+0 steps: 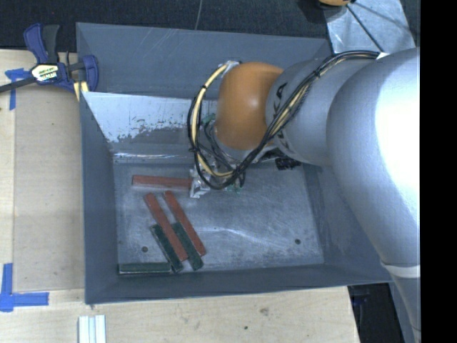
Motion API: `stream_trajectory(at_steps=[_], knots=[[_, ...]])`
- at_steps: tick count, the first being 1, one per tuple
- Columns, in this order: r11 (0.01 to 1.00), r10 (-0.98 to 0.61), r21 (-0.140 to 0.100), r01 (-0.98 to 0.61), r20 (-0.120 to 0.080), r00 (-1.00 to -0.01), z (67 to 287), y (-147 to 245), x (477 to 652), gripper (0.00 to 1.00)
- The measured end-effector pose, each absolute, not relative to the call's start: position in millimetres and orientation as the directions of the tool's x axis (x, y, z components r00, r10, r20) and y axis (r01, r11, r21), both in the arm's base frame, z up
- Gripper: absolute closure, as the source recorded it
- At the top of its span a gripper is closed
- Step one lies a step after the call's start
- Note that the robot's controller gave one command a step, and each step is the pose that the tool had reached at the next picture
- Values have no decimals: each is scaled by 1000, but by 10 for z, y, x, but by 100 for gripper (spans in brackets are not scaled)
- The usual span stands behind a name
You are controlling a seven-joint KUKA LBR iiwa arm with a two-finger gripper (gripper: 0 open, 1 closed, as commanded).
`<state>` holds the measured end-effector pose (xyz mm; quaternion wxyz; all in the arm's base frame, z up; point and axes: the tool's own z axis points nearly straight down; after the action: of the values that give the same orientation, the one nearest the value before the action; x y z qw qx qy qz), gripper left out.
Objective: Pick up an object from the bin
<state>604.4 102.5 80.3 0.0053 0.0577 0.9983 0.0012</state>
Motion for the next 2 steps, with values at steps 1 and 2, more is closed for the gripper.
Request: stream_trajectory(at_steps=[1,2], knots=[[992,124,0,124,-1,-992,1114,1001,6028,100],[993,121,0,121,2,-993,1764,1024,5973,100]])
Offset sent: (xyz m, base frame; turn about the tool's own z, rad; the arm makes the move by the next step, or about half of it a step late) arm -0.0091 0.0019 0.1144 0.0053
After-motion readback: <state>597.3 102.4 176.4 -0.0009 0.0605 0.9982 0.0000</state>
